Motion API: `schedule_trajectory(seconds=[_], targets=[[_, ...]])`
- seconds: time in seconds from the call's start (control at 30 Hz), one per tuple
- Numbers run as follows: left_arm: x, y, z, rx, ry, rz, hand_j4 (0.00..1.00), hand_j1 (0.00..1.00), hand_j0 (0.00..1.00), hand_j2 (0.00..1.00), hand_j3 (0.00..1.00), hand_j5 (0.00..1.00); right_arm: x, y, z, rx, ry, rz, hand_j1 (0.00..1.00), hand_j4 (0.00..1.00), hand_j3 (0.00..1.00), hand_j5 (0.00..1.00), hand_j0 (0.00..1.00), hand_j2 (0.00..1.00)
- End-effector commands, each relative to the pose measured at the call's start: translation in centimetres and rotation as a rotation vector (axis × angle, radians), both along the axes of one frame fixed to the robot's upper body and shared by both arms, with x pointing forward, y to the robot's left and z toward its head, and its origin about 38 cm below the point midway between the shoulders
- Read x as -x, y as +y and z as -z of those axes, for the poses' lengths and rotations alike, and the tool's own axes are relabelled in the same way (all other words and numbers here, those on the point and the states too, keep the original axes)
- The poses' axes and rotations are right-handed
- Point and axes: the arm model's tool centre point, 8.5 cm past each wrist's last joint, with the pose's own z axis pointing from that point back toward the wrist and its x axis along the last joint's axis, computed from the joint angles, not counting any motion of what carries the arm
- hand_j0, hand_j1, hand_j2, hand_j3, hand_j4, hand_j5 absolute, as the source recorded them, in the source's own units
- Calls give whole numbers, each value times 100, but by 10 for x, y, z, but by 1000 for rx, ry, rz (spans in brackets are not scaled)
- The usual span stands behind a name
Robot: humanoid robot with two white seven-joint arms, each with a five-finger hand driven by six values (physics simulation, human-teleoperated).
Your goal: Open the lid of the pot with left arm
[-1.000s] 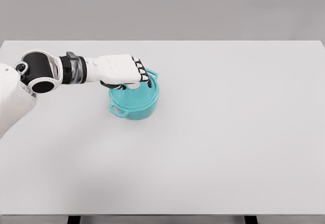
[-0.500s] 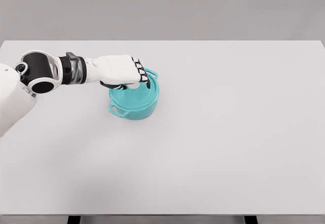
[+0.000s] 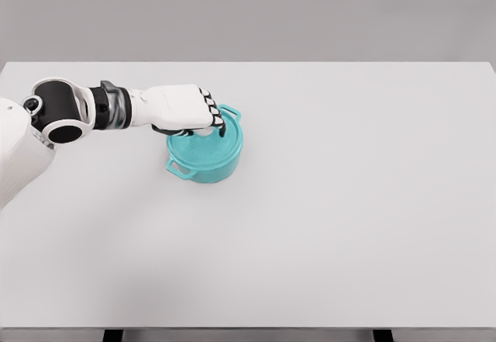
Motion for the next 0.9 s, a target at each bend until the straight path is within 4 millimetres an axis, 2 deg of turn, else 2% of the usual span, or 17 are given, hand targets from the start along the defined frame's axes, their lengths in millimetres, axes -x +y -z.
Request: schedule_trajectory(seconds=[0.0,0.6,0.87], targets=[[0,0,-1,6,2,-2,62,62,62,62,62,62,0,0,0,0,0,1,100,100,100,100,100,100],[0,1,-1,5,1,-5,59,59,59,59,59,59,0,0,0,0,0,1,100,100,100,100,100,100],[-4,11,-12,28,-12,-26,59,59,59,59,59,59,0,0,0,0,0,1,100,100,100,100,100,100]])
